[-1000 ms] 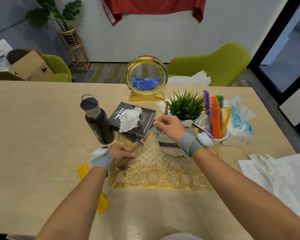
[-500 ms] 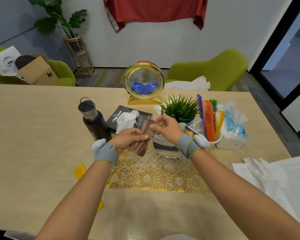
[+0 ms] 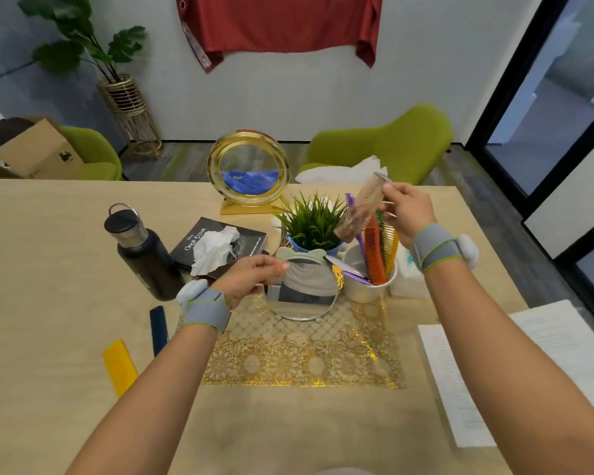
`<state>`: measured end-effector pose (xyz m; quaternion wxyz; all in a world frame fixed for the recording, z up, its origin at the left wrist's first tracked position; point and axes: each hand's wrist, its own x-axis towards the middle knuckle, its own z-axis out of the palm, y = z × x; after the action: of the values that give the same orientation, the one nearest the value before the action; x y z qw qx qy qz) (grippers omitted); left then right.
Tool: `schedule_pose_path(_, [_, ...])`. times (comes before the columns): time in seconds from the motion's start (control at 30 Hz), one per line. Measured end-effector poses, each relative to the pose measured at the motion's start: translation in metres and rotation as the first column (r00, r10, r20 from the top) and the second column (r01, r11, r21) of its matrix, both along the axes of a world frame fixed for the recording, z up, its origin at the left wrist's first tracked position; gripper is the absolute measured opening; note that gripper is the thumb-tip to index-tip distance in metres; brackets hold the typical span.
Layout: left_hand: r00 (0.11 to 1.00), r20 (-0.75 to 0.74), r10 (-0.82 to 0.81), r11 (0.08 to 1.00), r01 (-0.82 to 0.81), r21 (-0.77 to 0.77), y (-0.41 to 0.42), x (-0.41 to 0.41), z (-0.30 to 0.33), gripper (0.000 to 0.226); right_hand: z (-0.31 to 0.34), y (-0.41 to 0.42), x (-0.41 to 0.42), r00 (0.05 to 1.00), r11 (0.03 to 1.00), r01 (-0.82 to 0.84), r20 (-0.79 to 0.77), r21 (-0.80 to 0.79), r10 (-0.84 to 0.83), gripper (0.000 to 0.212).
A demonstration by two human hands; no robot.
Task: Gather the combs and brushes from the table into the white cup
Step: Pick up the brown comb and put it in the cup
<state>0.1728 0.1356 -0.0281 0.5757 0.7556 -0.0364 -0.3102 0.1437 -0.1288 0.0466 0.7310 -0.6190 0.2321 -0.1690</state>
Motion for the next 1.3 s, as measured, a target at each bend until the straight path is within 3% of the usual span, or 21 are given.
schedule_pose_path(0.13, [1.000,0.014,0.003,0.999,-0.002,-0.039,-0.018,-0.004,0.004,0.007,-0.010,-0.026,-0.004,0.998,0.998,0.047,-0.035,-0.036,-0.049,0.025])
schedule_pose_path(0.23, [1.000,0.008,0.019,0.998,-0.018,-0.063,-0.027,-0.006,0.005,0.008,-0.025,-0.036,-0.004,0.995,0.976,0.041,-0.080,-0.212,-0.059,0.025])
schedule_pose_path(0.5, [0.998,-0.016,0.067,0.996,-0.067,-0.064,-0.034,-0.017,0.000,0.008,-0.065,-0.041,0.003,0.950,0.793,-0.223,-0.309,-0.567,0.046,0.009])
schedule_pose_path(0.63, [0.994,-0.029,0.102,0.992,-0.104,-0.065,-0.028,-0.023,-0.001,0.007,-0.074,-0.036,0.004,0.938,0.771,-0.252,-0.345,-0.585,0.044,0.017])
schedule_pose_path(0.83, [0.988,-0.039,0.152,0.987,-0.154,-0.050,-0.022,-0.026,-0.003,0.003,-0.068,-0.025,0.008,0.962,0.800,-0.192,-0.271,-0.568,0.038,0.018])
schedule_pose_path(0.97, [0.980,-0.066,0.188,0.978,-0.193,-0.083,-0.020,-0.026,-0.004,0.004,-0.060,-0.007,0.008,0.958,0.802,-0.264,-0.239,-0.535,0.155,0.004])
schedule_pose_path(1.07, [0.967,-0.115,0.226,0.964,-0.239,-0.114,-0.016,-0.028,-0.007,0.008,-0.060,0.009,0.006,0.944,0.797,-0.324,-0.228,-0.510,0.238,0.013])
schedule_pose_path(1.3, [0.942,-0.161,0.294,0.955,-0.295,0.016,0.017,-0.026,-0.025,0.006,-0.064,0.041,-0.001,0.910,0.737,-0.413,-0.264,-0.535,0.319,0.014])
